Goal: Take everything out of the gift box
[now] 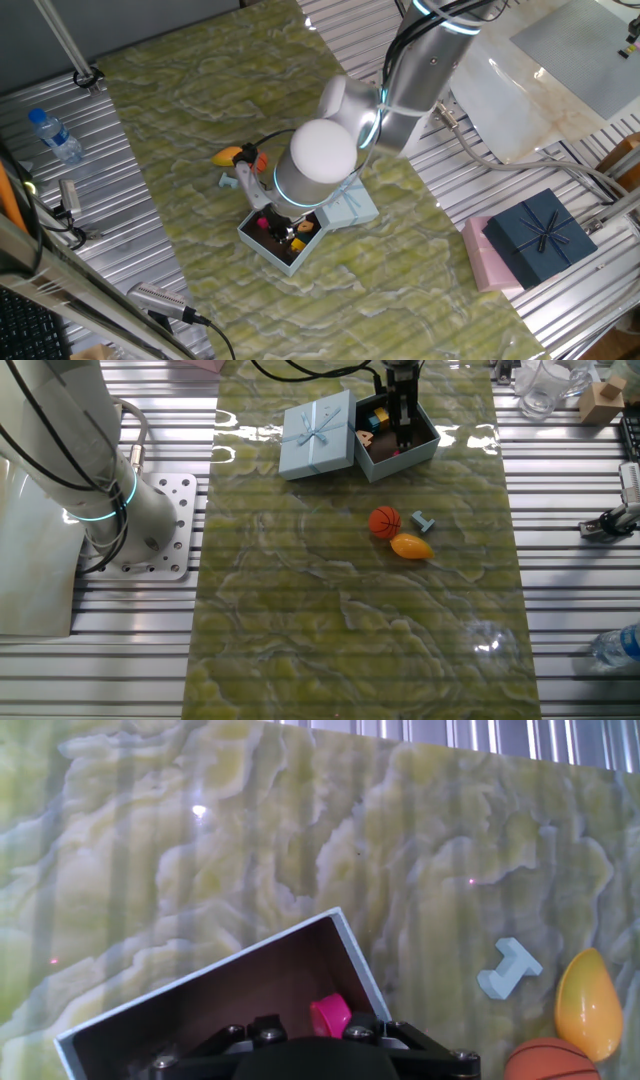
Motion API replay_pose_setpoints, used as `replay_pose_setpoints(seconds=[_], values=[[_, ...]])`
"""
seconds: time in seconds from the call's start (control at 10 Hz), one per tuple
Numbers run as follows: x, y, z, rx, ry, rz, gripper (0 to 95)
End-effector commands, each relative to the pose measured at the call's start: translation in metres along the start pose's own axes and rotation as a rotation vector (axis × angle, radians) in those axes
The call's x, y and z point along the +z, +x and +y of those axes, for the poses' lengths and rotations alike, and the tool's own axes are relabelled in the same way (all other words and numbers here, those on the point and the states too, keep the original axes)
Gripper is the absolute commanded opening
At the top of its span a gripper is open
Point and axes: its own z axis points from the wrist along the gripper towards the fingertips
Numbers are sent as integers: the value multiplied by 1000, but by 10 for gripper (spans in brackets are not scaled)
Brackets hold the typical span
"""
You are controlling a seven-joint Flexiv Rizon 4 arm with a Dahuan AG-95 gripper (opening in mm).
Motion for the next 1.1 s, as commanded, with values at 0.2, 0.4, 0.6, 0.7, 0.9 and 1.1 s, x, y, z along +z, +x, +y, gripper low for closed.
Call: replay_pose_setpoints(seconds=[0.2,0.4,0.6,0.7,0.9,1.1], values=[[-2,0,3,-1,-10,0,380],[-6,2,12,7,-72,-1,380],[-8,5,16,4,-87,-2,380],[-11,8,17,-7,-82,-3,380],[-15,10,15,-46,-6,0,190],[-17,11,9,-69,70,5,190]])
